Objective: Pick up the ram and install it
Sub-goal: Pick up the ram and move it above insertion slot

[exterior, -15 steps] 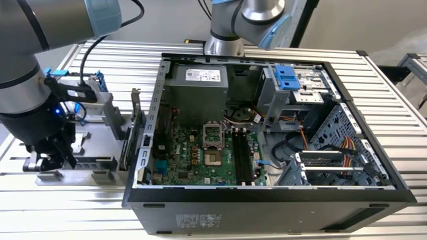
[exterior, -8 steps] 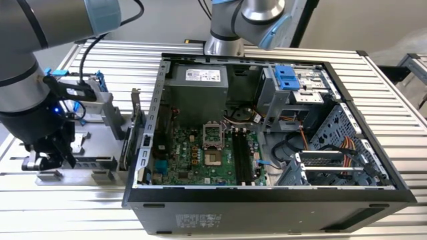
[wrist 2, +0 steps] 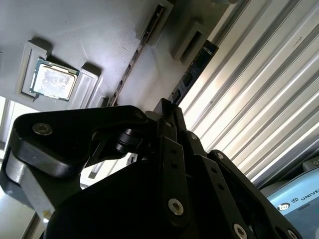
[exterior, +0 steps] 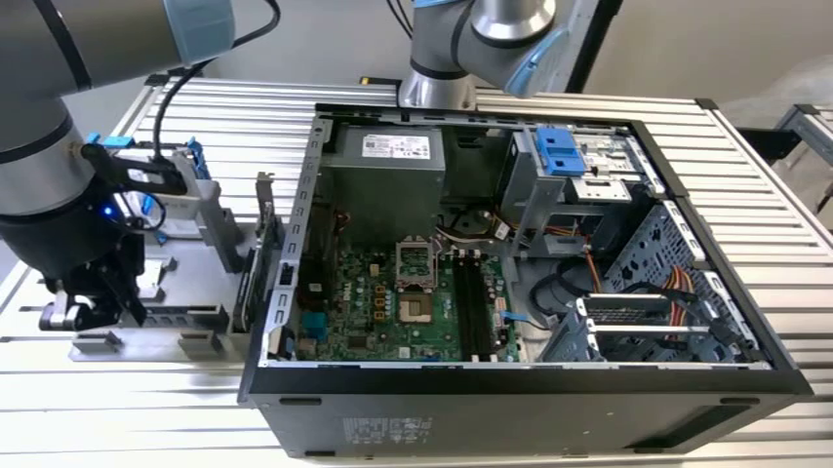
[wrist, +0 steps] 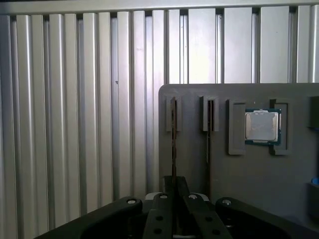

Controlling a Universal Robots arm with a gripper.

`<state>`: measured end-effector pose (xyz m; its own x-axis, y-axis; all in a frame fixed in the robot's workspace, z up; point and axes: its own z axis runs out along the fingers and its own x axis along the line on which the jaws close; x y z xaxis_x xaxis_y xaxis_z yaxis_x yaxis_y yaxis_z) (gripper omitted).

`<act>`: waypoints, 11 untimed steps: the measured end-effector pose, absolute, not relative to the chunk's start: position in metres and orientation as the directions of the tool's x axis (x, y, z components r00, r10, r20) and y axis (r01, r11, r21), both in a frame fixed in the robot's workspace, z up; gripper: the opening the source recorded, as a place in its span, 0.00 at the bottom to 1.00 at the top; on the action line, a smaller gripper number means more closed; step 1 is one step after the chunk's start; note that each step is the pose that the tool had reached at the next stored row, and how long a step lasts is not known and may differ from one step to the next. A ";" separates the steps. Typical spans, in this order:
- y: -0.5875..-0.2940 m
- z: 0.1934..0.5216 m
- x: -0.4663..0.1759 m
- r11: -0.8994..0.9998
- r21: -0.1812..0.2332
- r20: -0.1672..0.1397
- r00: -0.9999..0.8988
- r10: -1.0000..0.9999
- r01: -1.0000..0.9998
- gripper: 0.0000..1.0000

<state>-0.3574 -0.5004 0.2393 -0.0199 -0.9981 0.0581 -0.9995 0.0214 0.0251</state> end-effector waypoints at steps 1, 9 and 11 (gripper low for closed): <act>-0.500 0.240 -0.357 0.021 0.025 0.058 -0.020 -0.998 -0.999 0.00; -0.500 0.246 -0.358 0.021 0.025 0.058 -0.020 -0.998 -0.999 0.00; -0.500 0.248 -0.358 0.021 0.025 0.058 -0.020 -0.998 -0.999 0.00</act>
<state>-0.3577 -0.5004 0.2481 -0.0199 -0.9981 0.0580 -0.9995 0.0214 0.0247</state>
